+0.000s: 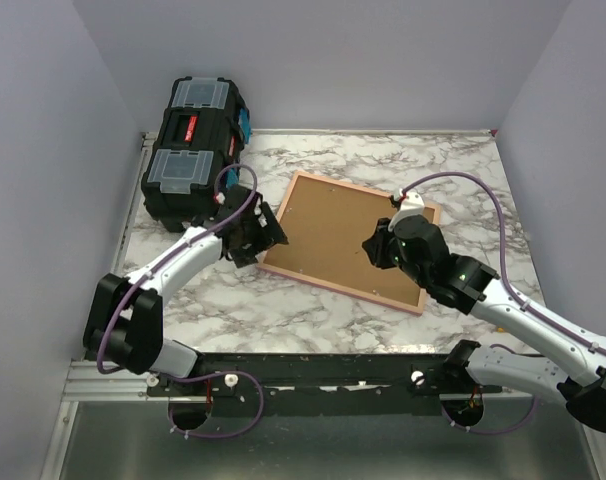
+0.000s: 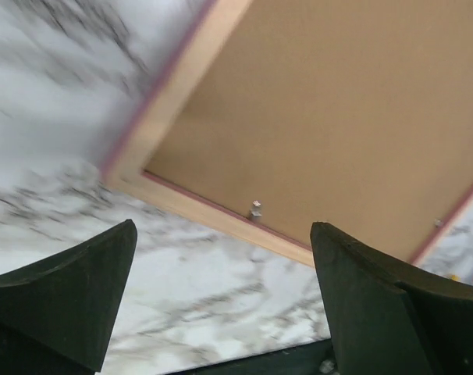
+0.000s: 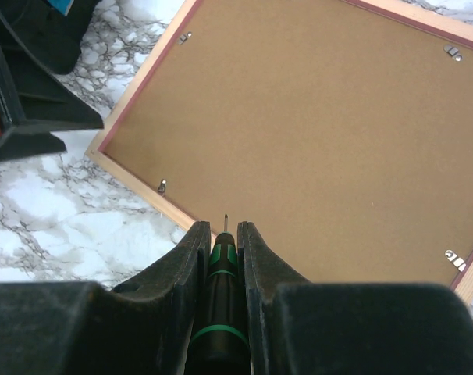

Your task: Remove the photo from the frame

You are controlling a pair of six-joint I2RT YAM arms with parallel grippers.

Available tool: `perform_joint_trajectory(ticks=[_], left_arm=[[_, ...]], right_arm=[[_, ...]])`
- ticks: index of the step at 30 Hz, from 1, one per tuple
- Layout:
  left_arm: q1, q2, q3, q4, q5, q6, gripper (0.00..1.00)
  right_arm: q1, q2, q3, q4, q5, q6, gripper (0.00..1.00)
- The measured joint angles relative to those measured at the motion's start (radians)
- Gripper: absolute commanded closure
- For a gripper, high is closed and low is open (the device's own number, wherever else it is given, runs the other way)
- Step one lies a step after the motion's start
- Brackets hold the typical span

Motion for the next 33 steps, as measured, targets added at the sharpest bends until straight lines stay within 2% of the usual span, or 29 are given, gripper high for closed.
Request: perform_joint_trajectory(ticks=[3,4,10,14,17,20,23,27,30,33], left_arm=[[-0.056,-0.042,-0.105,0.084,0.047,-0.214,0.02],[-0.109,-0.026,-0.130,0.100,0.058,-0.310,0.02],[-0.325,0.130,-0.089,0.115,0.077,-0.710,0.02],[-0.417,0.209,-0.044,0.124,0.082,-0.933,0.13],[-0.447,0.283,0.016,0.130,0.092,-1.028,0.19],[-0.472,0.357,0.072,0.127,0.108,-1.115,0.34],[-0.488,0.395,0.115,0.113,0.110,-1.153,0.65],[-0.502,0.410,0.135,0.085,0.085,-1.155,0.84],[-0.505,0.408,0.146,0.067,0.050,-1.142,0.91],[-0.494,0.403,0.153,0.056,0.012,-1.067,1.00]], right_arm=[[0.000,-0.002,0.000,-0.009,0.000,0.000,0.99],[0.000,-0.005,0.000,-0.014,0.000,0.000,0.99],[0.000,-0.065,0.000,-0.053,0.000,0.011,0.99],[0.000,-0.122,-0.002,-0.085,0.001,0.024,0.99],[0.000,-0.155,-0.002,-0.112,0.003,0.032,0.99],[0.000,-0.174,-0.002,-0.137,0.008,0.037,0.99],[0.000,-0.182,-0.001,-0.156,0.008,0.040,0.99],[0.000,-0.186,-0.001,-0.180,0.008,0.041,0.99],[0.000,-0.186,-0.001,-0.188,0.008,0.041,0.99],[0.000,-0.187,-0.002,-0.187,0.008,0.041,0.99]])
